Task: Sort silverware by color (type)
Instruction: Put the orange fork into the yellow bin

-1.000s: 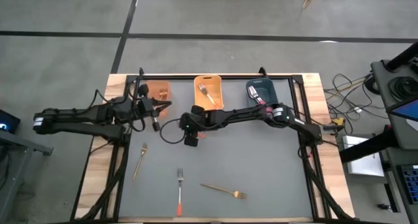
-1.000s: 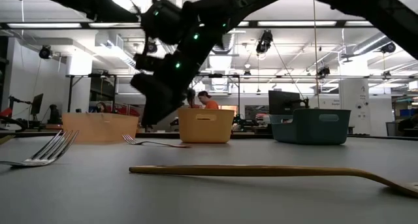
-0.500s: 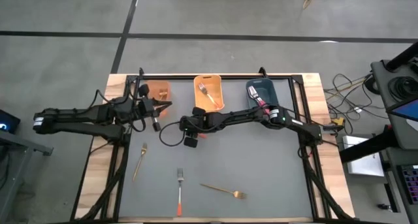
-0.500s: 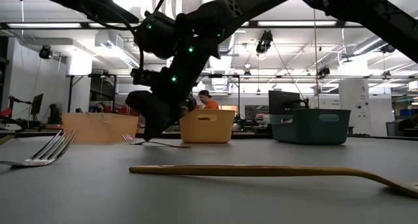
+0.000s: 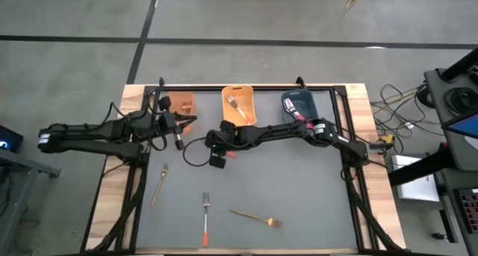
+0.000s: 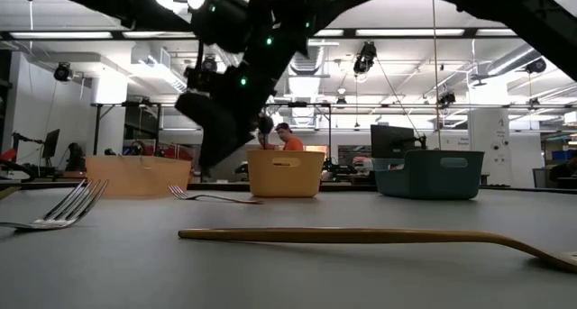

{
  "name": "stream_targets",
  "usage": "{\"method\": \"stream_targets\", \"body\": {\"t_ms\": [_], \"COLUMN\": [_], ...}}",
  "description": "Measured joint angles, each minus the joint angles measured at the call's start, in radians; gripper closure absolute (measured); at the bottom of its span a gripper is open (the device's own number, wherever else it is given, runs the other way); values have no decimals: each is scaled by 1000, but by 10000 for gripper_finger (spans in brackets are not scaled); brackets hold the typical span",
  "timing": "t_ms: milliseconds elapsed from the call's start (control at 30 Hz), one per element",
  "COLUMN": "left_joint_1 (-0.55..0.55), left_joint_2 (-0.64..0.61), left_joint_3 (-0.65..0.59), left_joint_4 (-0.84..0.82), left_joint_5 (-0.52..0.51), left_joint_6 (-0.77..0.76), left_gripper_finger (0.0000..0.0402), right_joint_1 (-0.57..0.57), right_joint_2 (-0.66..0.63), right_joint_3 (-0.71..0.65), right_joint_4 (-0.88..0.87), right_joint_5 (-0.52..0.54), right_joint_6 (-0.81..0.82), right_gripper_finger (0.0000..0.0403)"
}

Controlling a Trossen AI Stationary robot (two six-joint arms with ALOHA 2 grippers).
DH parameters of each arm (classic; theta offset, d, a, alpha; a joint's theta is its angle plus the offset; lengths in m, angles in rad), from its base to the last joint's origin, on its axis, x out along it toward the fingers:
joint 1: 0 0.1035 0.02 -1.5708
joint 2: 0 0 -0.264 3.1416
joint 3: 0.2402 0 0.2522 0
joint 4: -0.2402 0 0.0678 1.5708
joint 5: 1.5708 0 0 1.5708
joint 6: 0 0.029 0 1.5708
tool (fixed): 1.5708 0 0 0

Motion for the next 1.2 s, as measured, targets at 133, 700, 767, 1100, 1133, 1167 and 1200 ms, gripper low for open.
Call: {"method": "stream_targets", "body": {"t_ms": [133, 700, 767, 1100, 1133, 1167, 1200], "left_joint_1": [0, 0, 0, 0, 0, 0, 0], "left_joint_2": [4, 5, 5, 5, 5, 5, 5], "left_joint_3": [0, 0, 0, 0, 0, 0, 0], "left_joint_4": [-1, -3, -3, -2, -2, -2, -2], "left_joint_5": [0, 0, 0, 0, 0, 0, 0], "left_joint_6": [4, 6, 6, 6, 7, 7, 7], "left_gripper_finger": [402, 402, 402, 402, 402, 402, 402], "right_joint_1": [12, 42, 39, 26, 26, 26, 26], "right_joint_2": [-11, -8, -8, -11, -11, -11, -11], "right_joint_3": [0, -136, -156, -222, -222, -222, -221], "right_joint_4": [10, 1, 35, 178, 172, 165, 156], "right_joint_5": [-1, 8, 9, -1, -2, -3, -5], "right_joint_6": [29, 107, 112, 115, 115, 115, 114], "right_gripper_finger": [323, 234, 237, 280, 288, 297, 306]}}
